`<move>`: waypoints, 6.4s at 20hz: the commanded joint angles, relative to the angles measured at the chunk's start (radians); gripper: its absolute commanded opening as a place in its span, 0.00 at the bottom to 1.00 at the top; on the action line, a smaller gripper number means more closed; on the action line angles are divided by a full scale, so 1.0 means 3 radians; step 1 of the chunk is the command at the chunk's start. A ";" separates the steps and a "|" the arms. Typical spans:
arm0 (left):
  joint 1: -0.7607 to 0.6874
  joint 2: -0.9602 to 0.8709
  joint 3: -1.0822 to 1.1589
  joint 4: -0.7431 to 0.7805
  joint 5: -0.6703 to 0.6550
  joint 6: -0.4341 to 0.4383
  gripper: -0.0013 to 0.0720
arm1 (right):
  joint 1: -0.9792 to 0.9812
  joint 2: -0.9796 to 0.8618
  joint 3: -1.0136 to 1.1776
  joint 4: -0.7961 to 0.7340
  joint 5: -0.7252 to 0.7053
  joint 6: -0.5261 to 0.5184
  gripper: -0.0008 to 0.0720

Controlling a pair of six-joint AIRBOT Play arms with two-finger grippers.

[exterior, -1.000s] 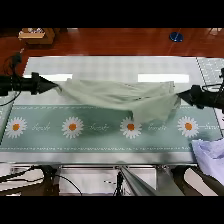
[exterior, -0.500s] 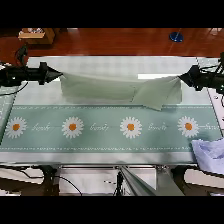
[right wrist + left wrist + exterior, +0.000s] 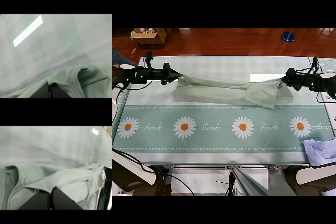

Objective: Fold the shirts.

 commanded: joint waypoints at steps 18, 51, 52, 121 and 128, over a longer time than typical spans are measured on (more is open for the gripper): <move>0.0275 0.0291 0.0464 0.1336 -0.1217 -0.0365 0.41 | -0.0614 -0.0407 0.0811 -0.0851 0.2135 0.0300 0.82; -0.2296 0.0303 0.0463 0.0558 -0.0239 -0.0997 0.05 | -0.0074 0.1256 0.0847 -0.1244 0.2866 0.0435 0.04; -0.2385 0.0268 0.0463 0.0559 -0.0196 -0.1043 0.05 | -0.0074 0.1292 0.0847 -0.1242 0.2903 0.0458 0.04; -0.0341 0.2090 -0.0507 0.2154 -0.0696 -0.0446 0.41 | 0.0604 0.0951 -0.0947 -0.0609 0.0746 0.0732 0.82; -0.0342 0.2083 -0.0507 0.2157 -0.0699 -0.0448 0.41 | 0.1197 0.0282 -0.0968 0.0544 0.0370 0.0276 0.80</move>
